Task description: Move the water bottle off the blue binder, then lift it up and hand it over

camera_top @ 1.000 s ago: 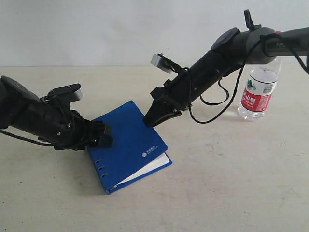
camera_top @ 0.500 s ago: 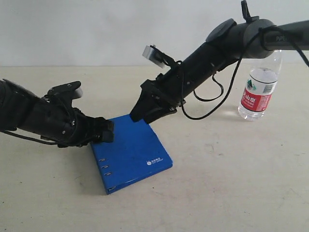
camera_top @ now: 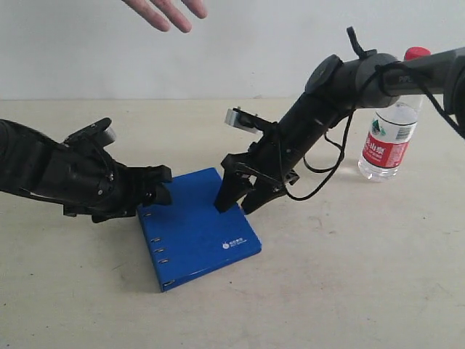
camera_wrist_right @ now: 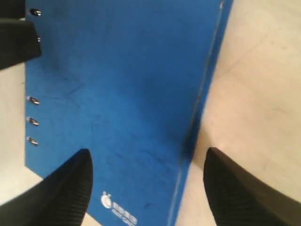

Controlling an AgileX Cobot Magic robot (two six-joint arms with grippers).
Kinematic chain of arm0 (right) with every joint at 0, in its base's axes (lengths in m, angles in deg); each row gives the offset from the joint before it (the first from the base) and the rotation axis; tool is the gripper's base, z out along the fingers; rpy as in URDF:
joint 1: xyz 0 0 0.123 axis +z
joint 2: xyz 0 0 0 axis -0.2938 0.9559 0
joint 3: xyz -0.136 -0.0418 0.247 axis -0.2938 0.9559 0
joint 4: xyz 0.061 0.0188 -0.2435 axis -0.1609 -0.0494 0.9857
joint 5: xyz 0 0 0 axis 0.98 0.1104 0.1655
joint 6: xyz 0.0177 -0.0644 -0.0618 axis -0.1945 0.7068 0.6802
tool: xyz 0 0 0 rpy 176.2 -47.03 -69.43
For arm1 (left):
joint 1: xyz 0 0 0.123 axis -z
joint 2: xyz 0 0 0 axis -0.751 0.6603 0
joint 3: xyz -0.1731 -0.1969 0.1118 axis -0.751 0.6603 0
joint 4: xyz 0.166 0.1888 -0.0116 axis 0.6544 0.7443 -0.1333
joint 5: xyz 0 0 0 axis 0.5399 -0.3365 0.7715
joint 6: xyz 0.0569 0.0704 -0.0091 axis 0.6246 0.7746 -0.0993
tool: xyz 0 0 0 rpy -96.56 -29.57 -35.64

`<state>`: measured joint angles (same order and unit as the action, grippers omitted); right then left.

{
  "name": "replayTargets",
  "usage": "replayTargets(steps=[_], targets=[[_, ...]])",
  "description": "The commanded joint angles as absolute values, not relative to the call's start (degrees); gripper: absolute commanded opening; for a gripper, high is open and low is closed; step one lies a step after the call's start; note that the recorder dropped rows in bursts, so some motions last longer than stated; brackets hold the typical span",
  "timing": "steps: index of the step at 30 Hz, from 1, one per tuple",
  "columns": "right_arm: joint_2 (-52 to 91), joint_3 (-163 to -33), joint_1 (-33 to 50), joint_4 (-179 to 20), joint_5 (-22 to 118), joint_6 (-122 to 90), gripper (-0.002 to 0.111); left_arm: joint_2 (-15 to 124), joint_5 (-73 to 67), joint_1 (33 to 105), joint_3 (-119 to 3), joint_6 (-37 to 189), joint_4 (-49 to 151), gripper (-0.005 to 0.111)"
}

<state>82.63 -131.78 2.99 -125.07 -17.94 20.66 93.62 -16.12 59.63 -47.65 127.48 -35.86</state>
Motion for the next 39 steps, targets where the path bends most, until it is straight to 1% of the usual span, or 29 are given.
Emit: replayTargets(steps=[1,4,7,11,19,24,31,32,34,35,36,37,39], targets=[[84.43,-131.50,2.91,-129.58,-21.38,24.08,0.062,93.96,-19.47,59.89,-47.70,127.17,-35.19,0.061],[85.25,-131.40,2.91,-139.48,-21.78,30.13,0.062,93.96,-19.74,59.89,-47.70,127.43,-34.83,0.061],[84.46,-131.42,2.91,-145.08,-21.78,30.22,0.062,93.96,-20.54,59.89,-47.70,127.79,-33.93,0.061],[82.09,-131.42,2.91,-142.58,-21.78,30.22,0.062,93.96,-20.36,59.89,-47.60,127.79,-31.42,0.061],[75.50,-130.88,2.91,-143.40,-21.78,27.39,0.062,93.96,-13.36,59.89,-47.60,127.92,-25.53,0.061],[75.48,-127.01,3.58,-143.52,-21.78,27.90,0.062,93.96,-15.47,59.89,-47.60,128.66,-26.04,0.061],[78.09,-122.94,8.14,-146.10,-21.78,33.03,0.061,93.96,-18.33,59.89,-47.60,130.83,-30.02,0.061],[78.06,-122.94,8.40,-146.71,-21.78,33.46,0.059,93.96,-18.09,59.89,-47.60,130.80,-30.02,0.061],[78.13,-122.94,8.91,-148.07,-21.78,34.81,0.044,93.96,-17.45,59.89,-47.60,130.80,-30.02,0.061],[78.13,-122.94,8.91,-148.38,-21.78,34.93,0.038,93.96,-17.42,59.89,-47.60,130.80,-30.02,0.061],[78.13,-122.94,8.91,-148.52,-21.78,34.93,0.024,93.96,-17.44,59.89,-47.60,130.80,-30.13,0.061],[78.13,-122.94,8.78,-148.27,-21.78,35.01,0.018,93.96,-17.44,59.89,-47.60,130.80,-30.43,0.061],[78.13,-122.94,8.64,-146.86,-21.78,35.01,-0.001,93.59,-17.44,59.89,-47.60,130.80,-30.44,0.061]])
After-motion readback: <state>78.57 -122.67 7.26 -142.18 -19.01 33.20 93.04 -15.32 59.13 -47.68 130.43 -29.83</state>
